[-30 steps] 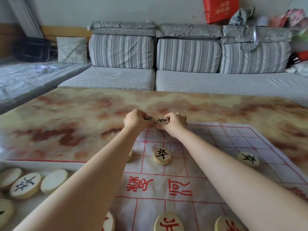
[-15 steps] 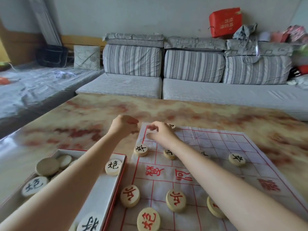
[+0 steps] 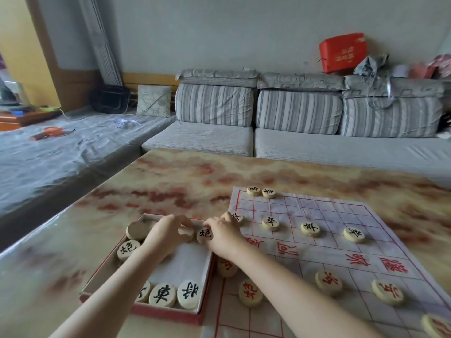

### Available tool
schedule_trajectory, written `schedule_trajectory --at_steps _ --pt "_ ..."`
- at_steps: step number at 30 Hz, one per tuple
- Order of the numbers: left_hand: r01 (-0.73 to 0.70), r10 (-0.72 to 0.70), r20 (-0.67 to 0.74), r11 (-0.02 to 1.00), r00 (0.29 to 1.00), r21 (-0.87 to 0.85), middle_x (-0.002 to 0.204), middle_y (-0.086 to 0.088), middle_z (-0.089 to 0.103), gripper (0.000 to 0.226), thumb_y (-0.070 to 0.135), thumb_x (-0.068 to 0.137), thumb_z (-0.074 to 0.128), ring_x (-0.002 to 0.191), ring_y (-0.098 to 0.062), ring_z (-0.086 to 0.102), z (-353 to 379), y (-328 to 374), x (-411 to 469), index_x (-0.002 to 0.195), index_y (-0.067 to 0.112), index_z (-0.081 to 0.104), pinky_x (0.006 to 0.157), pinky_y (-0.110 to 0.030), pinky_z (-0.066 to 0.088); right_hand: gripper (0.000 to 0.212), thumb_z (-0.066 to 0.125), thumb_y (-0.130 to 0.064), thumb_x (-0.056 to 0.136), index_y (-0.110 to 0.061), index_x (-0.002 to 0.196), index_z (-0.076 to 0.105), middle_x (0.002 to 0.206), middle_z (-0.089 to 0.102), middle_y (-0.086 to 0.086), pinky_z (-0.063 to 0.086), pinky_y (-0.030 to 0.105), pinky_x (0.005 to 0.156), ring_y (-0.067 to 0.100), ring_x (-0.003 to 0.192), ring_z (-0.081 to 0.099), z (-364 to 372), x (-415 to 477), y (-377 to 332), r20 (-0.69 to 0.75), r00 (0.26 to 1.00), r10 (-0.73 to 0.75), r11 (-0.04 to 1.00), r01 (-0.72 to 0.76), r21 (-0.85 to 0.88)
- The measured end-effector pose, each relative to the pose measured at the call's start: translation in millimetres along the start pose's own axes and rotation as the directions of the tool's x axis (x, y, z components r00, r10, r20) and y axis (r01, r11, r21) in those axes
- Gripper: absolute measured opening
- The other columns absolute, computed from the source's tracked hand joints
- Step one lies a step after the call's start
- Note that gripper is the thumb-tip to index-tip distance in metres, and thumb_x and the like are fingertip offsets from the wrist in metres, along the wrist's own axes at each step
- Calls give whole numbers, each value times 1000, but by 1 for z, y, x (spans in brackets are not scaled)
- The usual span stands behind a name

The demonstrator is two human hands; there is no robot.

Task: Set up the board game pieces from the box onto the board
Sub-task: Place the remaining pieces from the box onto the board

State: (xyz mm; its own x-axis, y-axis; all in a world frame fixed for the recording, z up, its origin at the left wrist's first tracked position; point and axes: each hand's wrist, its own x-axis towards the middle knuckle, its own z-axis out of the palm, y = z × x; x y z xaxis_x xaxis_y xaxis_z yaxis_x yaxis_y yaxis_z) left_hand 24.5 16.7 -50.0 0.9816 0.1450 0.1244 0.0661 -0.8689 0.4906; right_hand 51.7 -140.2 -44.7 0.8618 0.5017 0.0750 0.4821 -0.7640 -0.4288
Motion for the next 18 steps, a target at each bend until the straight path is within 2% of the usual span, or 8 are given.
schedule_trajectory --at_steps 2,5,8,10,13,15,18 --pt "-57 57 -8 998 998 19 98 1 59 38 26 68 75 95 -19 60 5 -1 -4 106 24 67 77 -23 42 40 54 -28 87 -17 125 52 121 53 2 26 35 98 26 118 32 10 3 1 -25 1000 -10 994 8 -106" --pt "-99 101 -18 992 995 78 101 2 54 43 26 70 74 97 -20 59 10 -3 -4 111 22 64 76 -24 42 35 56 -26 86 -15 120 54 120 48 4 24 35 96 26 113 31 20 5 2 -67 997 -27 981 13 -192" --pt "-140 145 -50 985 988 98 104 4 59 37 34 75 70 96 -18 61 10 -7 -4 109 22 64 76 -25 43 35 54 -24 86 -14 119 55 121 46 7 22 35 98 28 115 31 24 8 4 -83 996 -10 975 -9 -221" --pt "-171 183 -103 979 978 112 106 5 66 31 39 83 61 96 -17 64 9 -9 -6 111 24 62 73 -24 45 38 52 -34 87 -14 119 54 122 47 8 20 38 99 30 118 30 24 8 4 -73 997 11 977 -26 -210" --pt "-147 160 -118 983 980 110 103 -6 69 27 23 91 51 94 -26 64 11 -16 -5 118 19 51 72 -32 46 39 53 -42 85 -17 115 56 121 51 4 16 37 96 27 119 29 24 7 5 -81 996 43 989 -53 -137" --pt "-125 137 -118 987 983 105 103 -10 67 27 13 91 48 95 -29 61 12 -22 -5 117 18 49 76 -34 43 38 57 -41 83 -19 113 55 121 53 -1 15 36 93 24 119 29 25 5 6 -97 994 53 995 -61 -83" --pt "-158 174 -192 983 966 97 107 -8 60 27 14 88 54 103 -27 53 15 -28 -5 114 16 58 87 -33 41 43 60 -32 78 -22 119 52 125 53 -5 18 38 96 22 123 27 26 3 7 -104 992 72 997 -76 -32"
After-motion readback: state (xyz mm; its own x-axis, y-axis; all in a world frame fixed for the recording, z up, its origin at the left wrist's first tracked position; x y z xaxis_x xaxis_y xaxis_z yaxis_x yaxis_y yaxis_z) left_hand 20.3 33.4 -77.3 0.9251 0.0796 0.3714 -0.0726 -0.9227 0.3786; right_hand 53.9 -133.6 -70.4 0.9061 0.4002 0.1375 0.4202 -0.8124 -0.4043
